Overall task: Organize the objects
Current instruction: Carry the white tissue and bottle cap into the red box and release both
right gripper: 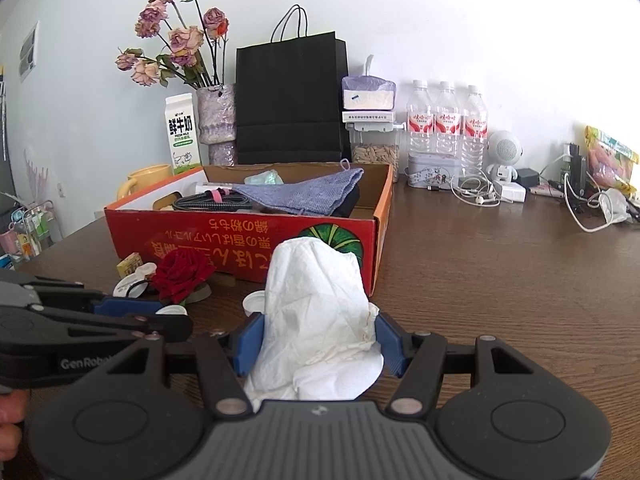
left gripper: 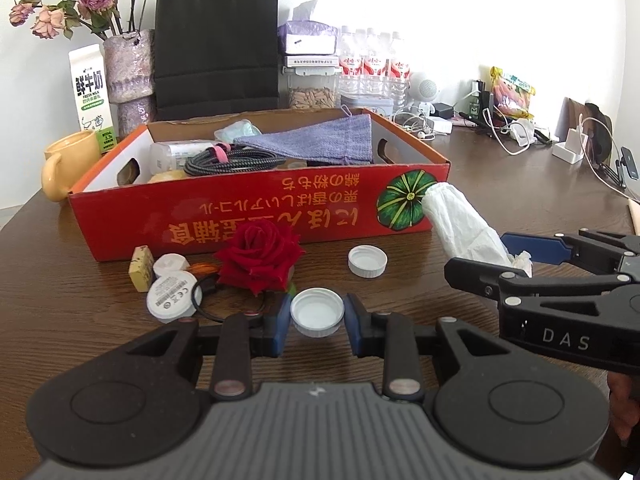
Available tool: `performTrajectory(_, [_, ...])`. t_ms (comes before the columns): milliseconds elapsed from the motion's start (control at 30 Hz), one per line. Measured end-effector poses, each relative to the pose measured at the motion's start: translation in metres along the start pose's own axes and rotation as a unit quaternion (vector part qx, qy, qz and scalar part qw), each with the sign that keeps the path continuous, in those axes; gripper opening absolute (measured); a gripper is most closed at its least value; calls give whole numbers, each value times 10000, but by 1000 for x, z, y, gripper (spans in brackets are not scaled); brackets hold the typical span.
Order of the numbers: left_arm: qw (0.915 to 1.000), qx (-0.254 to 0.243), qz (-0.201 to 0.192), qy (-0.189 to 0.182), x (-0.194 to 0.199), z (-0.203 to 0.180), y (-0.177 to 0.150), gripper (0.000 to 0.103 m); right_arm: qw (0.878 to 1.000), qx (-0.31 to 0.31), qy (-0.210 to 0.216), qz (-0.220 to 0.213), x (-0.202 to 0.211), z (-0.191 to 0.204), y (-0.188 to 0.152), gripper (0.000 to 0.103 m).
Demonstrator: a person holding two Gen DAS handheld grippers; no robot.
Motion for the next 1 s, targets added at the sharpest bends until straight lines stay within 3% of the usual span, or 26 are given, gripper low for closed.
performTrajectory(467, [9989, 298, -343, 128, 23, 39, 17, 29, 9995, 224, 235, -58, -8, 36, 20, 59])
performTrajectory(1000, [9962, 515, -647, 271, 22, 72, 49, 29, 9981, 478, 346, -180, -29, 59, 62, 59])
Point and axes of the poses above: each gripper's, at about its wrist camera, not at the fingertips, and x roughly against the way its jaws point, z to its left, y to its top, the point moved 5 cm from there along -x, roughly the way its jaws point, and after that the axes turned 15 degrees about y, right-handed, at the moved point
